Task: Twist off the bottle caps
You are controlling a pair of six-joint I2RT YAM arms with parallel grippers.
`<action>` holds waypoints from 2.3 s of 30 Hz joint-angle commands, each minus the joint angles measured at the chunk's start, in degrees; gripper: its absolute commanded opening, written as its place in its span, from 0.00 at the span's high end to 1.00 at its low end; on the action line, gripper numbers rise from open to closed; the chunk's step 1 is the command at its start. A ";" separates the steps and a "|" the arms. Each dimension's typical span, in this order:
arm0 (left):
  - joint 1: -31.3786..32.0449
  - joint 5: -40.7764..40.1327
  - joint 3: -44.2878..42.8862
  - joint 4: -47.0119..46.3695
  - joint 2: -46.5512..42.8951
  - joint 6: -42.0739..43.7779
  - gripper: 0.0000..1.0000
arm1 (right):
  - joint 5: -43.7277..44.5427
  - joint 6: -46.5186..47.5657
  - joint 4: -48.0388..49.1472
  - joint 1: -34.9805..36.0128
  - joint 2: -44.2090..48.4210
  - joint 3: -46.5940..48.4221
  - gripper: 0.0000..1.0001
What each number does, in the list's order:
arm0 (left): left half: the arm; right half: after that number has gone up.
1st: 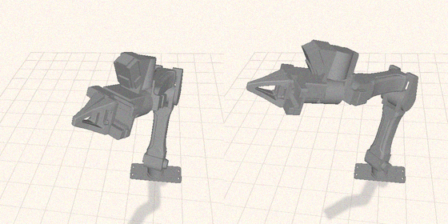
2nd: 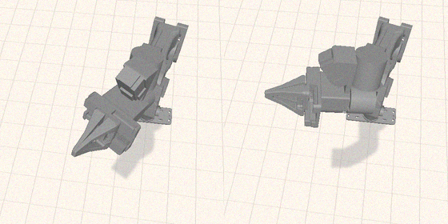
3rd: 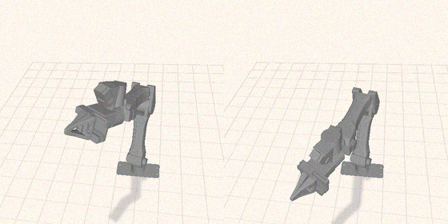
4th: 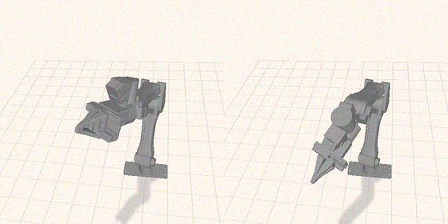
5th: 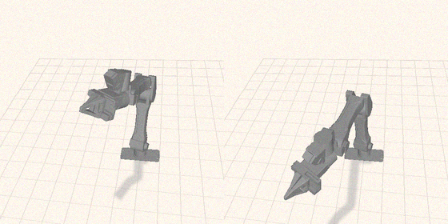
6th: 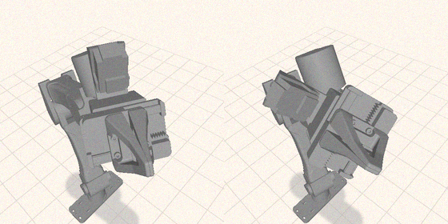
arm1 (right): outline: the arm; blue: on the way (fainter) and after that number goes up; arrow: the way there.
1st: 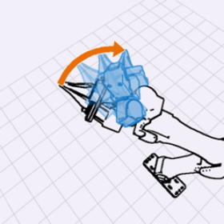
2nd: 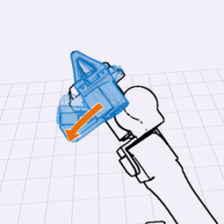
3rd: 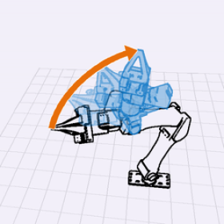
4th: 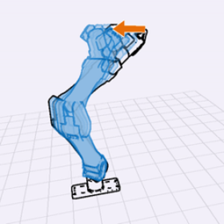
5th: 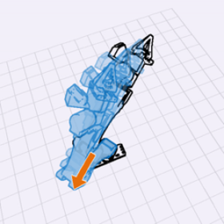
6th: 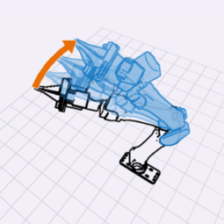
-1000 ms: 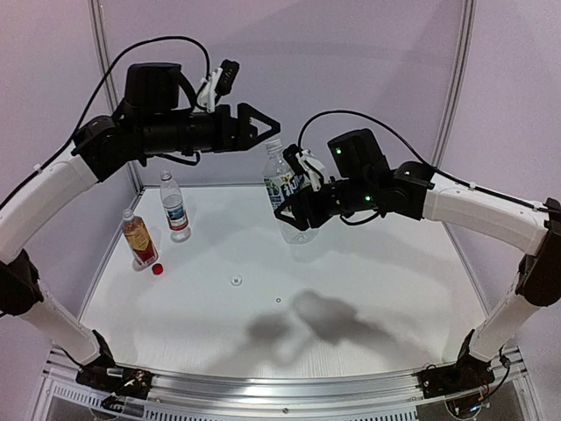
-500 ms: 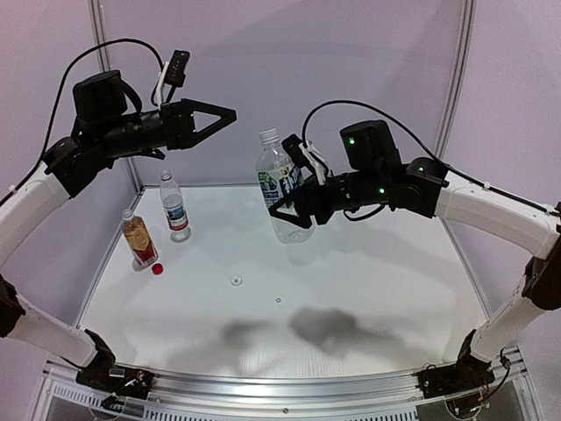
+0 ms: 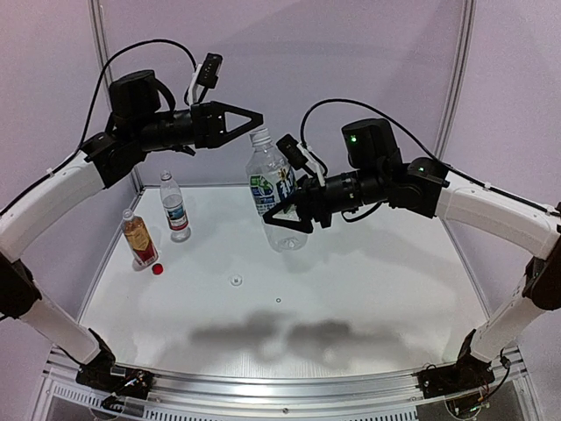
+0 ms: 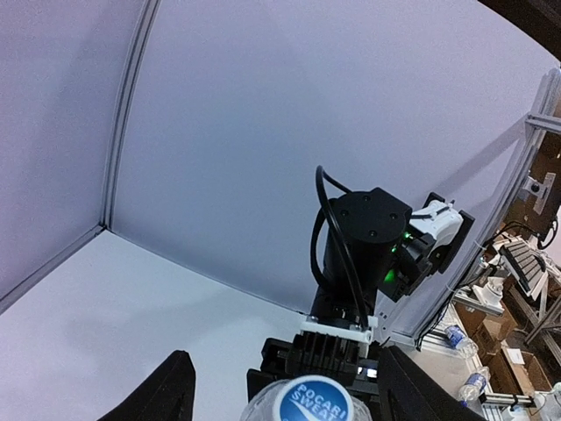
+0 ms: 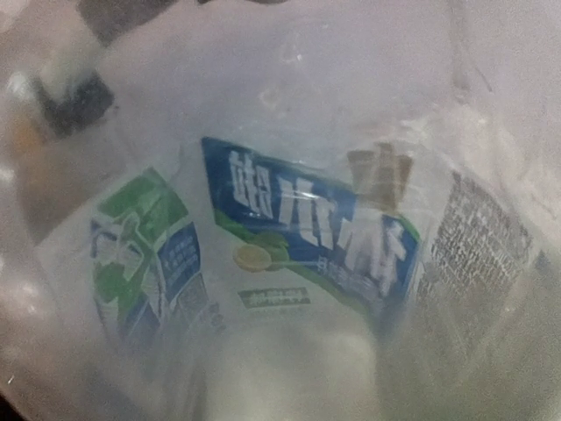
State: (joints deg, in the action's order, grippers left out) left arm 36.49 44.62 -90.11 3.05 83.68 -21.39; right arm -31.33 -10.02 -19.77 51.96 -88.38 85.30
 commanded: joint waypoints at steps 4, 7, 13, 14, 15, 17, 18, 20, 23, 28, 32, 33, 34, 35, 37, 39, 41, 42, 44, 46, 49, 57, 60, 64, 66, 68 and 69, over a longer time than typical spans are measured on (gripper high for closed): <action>2.38 1.50 -5.56 1.43 3.81 -0.31 0.39 | -3.10 0.79 0.36 -0.31 1.36 -0.60 0.36; 2.94 1.08 -5.76 1.98 4.49 -0.19 0.44 | -3.42 0.83 0.05 -0.32 1.66 -0.81 0.36; 3.40 -0.76 -3.07 3.01 3.38 -0.14 0.44 | -4.03 1.01 0.51 -0.28 2.43 -1.68 0.36; 3.41 -0.84 -2.94 3.47 3.22 -0.19 0.44 | -4.20 1.06 0.60 -0.34 2.50 -1.71 0.36; 3.47 -0.85 -2.93 3.97 3.10 -0.11 0.45 | -4.37 1.10 0.67 -0.28 2.51 -1.76 0.36; 3.81 -0.97 -2.82 4.91 2.98 0.30 0.52 | -4.62 1.12 0.91 -0.34 2.35 -1.80 0.36; 3.99 -1.14 -2.80 5.39 2.98 0.49 0.55 | -4.76 1.12 1.00 -0.37 2.34 -1.80 0.36; 4.32 -1.44 -2.72 6.08 2.90 0.73 0.57 | -4.93 1.23 1.40 -0.27 2.33 -1.95 0.36; 4.68 -1.87 -2.17 6.28 2.66 0.56 0.58 | -5.24 1.23 1.65 -0.31 2.17 -1.98 0.37; 5.21 -2.33 -1.44 5.64 1.94 0.12 0.63 | -6.01 1.47 0.91 -0.32 1.17 -1.05 0.36; 5.41 -3.05 -2.09 6.66 2.35 -0.07 0.96 | -6.04 1.81 0.70 -0.35 1.02 -0.83 0.37; 5.51 -3.67 -2.38 7.10 2.51 -0.14 1.00 | -5.91 1.89 0.59 -0.37 1.05 -0.79 0.36; 5.66 -4.71 -2.62 7.62 2.66 -0.22 1.00 | -5.59 1.96 0.49 -0.37 1.05 -0.76 0.37; 5.84 -5.74 -2.95 8.32 2.70 -0.29 1.00 | -4.61 1.66 0.36 -0.32 1.02 -0.59 0.37; 6.17 -7.88 -3.53 10.07 2.87 -0.27 1.00 | 0.37 -0.17 0.24 -0.34 0.64 0.65 0.37; 6.75 -10.62 -3.96 12.12 3.23 -0.32 1.00 | 5.17 -0.95 0.48 -0.53 0.14 1.63 0.37; 7.43 -14.12 -4.56 14.76 3.66 -0.51 1.00 | 9.26 -0.13 0.47 -0.55 -0.56 2.48 0.38; 7.84 -16.51 -5.16 16.11 3.79 -0.87 1.00 | 11.32 0.56 0.17 -0.58 -0.92 2.81 0.38; 8.57 -21.34 -6.73 18.47 4.37 -2.71 1.00 | 16.28 2.18 -1.47 -0.58 -1.77 4.06 0.38; 9.41 -27.17 -8.78 21.01 5.21 -5.23 1.00 | 21.98 4.54 -4.13 -0.55 -2.30 5.61 0.39; 11.06 -37.46 -11.98 24.94 6.57 -10.20 1.00 | 28.37 7.08 -6.78 -0.56 -2.11 6.77 0.39; 14.77 -50.19 -24.28 38.01 12.40 -15.72 1.00 | 25.96 13.60 -5.76 -0.49 -0.65 4.98 0.39; 15.29 -52.51 -23.32 38.04 12.01 -17.63 1.00 | 25.55 13.77 -6.31 -0.51 -0.09 4.17 0.39; 16.16 -53.54 -21.91 35.75 10.96 -17.42 0.97 | 25.71 12.12 -6.84 -0.52 1.33 2.56 0.38; 16.37 -53.59 -21.60 35.17 10.52 -16.47 0.94 | 26.12 10.90 -6.62 -0.54 1.72 1.81 0.38; 16.37 -52.96 -21.43 35.08 10.16 -15.45 0.80 | 24.98 10.39 -6.23 -0.49 1.87 1.20 0.38; 16.41 -52.57 -21.43 35.05 9.70 -14.69 0.74 | 24.06 10.28 -6.21 -0.46 2.01 1.11 0.38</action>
State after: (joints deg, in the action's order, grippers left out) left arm 52.58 -6.72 -112.40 35.97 95.09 -37.01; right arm -7.88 1.67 -27.29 51.96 -89.01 87.70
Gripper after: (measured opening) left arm 0.286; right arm 0.620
